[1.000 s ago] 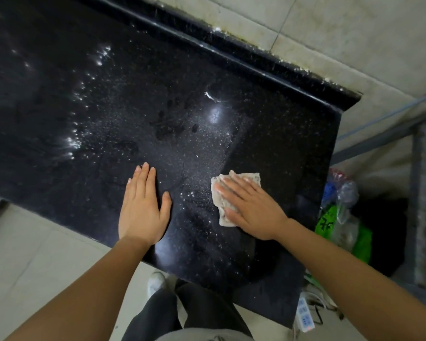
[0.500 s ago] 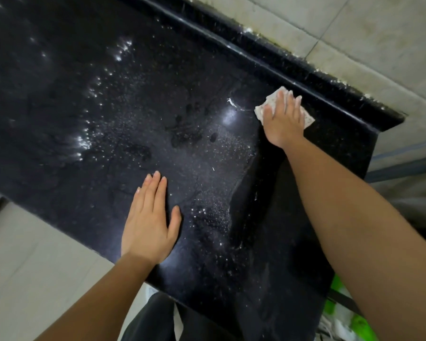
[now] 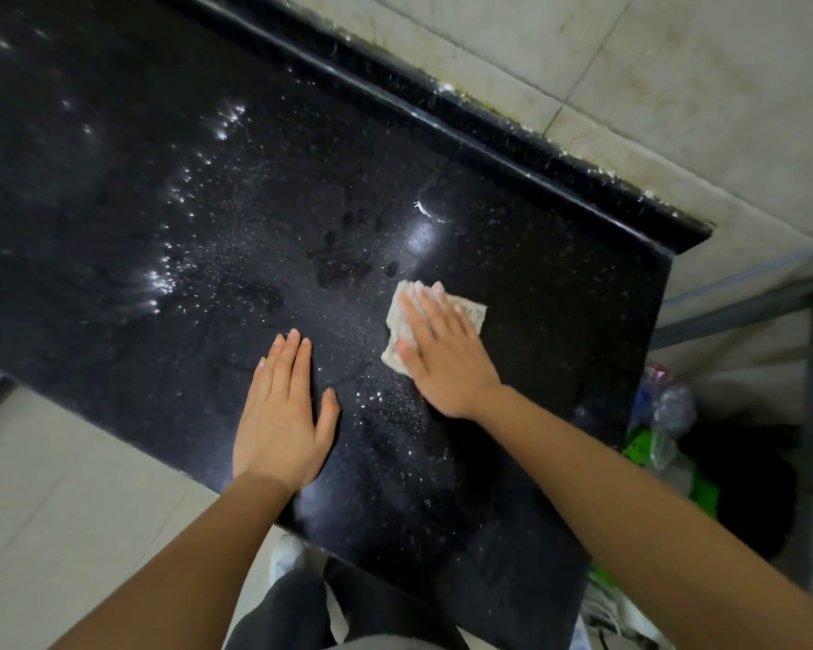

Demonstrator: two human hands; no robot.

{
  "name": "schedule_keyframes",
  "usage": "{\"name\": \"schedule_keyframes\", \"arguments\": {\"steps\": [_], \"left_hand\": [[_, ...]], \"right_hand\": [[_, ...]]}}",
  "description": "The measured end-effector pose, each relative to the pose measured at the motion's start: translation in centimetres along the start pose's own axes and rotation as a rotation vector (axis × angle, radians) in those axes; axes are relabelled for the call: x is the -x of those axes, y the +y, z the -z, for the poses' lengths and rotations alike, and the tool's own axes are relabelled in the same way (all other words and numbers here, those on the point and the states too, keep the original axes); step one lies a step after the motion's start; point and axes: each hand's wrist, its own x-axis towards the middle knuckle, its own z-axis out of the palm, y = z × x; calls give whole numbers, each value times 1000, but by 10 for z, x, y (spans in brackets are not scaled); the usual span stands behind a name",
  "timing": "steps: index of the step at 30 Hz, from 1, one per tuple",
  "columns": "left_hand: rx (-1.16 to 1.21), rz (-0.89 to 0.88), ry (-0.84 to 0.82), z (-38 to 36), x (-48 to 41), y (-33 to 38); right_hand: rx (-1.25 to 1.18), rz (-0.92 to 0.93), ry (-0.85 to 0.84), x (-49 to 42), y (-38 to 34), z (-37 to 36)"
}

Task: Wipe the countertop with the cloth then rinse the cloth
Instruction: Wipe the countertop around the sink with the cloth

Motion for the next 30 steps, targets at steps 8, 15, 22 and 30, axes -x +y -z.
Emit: {"name": "schedule_keyframes", "arguments": {"steps": [8, 15, 22, 30], "left_hand": [[23, 11, 2, 2, 0, 0], [6, 6, -13, 0, -1, -2], [5, 4, -13, -3, -1, -3], [-8, -12, 10, -4, -2, -3]], "right_hand": [[135, 324, -35, 4, 35, 2], [-15, -157, 132, -89, 76, 41], [-152, -471, 195, -125, 61, 51], [-42, -195, 109, -63, 12, 16]]}}
